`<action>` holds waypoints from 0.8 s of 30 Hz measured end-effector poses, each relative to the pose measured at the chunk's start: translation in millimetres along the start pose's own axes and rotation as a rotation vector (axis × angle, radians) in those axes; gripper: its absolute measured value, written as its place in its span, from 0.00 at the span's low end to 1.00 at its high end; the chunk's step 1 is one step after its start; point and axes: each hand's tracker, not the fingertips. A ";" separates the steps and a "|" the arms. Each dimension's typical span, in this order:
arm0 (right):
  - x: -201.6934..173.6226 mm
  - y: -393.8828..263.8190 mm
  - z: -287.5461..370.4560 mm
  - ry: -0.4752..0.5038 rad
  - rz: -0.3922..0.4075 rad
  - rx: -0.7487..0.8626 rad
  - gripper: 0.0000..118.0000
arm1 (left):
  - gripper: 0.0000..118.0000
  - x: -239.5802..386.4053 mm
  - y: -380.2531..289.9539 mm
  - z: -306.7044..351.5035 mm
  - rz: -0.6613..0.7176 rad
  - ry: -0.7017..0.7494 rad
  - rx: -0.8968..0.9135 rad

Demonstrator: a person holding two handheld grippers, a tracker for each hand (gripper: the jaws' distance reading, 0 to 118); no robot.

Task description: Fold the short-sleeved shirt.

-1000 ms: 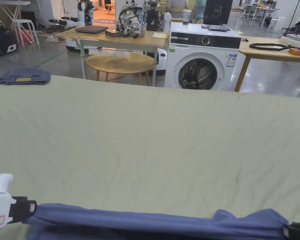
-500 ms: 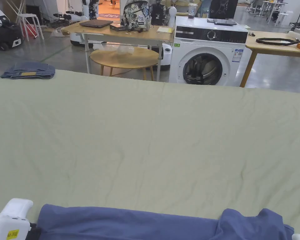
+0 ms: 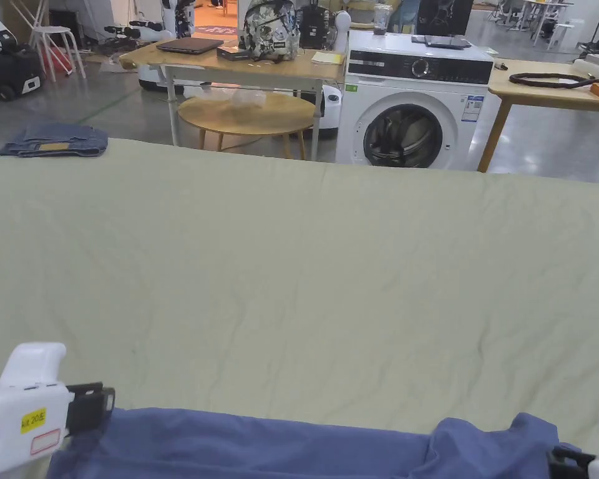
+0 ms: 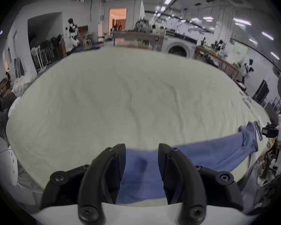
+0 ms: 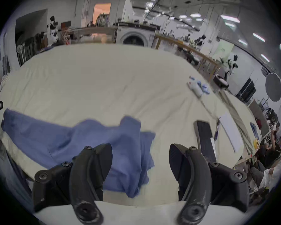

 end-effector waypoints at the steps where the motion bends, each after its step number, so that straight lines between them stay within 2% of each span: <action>1: -3.9 3.3 0.5 -0.006 -0.017 0.040 0.64 | 0.33 8.2 3.5 0.1 -0.009 0.003 0.021; 5: -25.1 15.0 10.5 0.093 -0.153 0.286 0.64 | 0.33 45.9 15.2 0.8 -0.059 0.011 0.175; 7: -41.3 21.2 18.3 0.087 -0.184 0.402 0.61 | 0.33 68.4 17.9 4.7 -0.107 0.043 0.279; 9: -56.6 26.9 25.9 0.096 -0.196 0.499 0.41 | 0.32 78.6 21.4 2.3 -0.148 0.059 0.375; 10: -64.3 30.0 29.4 0.101 -0.197 0.544 0.30 | 0.28 87.2 22.9 4.5 -0.160 0.066 0.411; 11: -73.2 34.8 34.8 0.090 -0.195 0.581 0.19 | 0.20 95.1 24.1 7.3 -0.161 0.071 0.455; 14: -88.3 43.3 41.2 0.121 -0.201 0.635 0.00 | 0.02 111.9 25.7 13.6 -0.159 0.110 0.547; 18: -102.8 51.1 43.9 0.124 -0.206 0.683 0.00 | 0.00 116.6 28.7 21.6 -0.148 0.112 0.624; 24: -115.1 61.4 43.5 0.114 -0.189 0.690 0.00 | 0.00 101.5 36.4 31.2 -0.118 0.093 0.589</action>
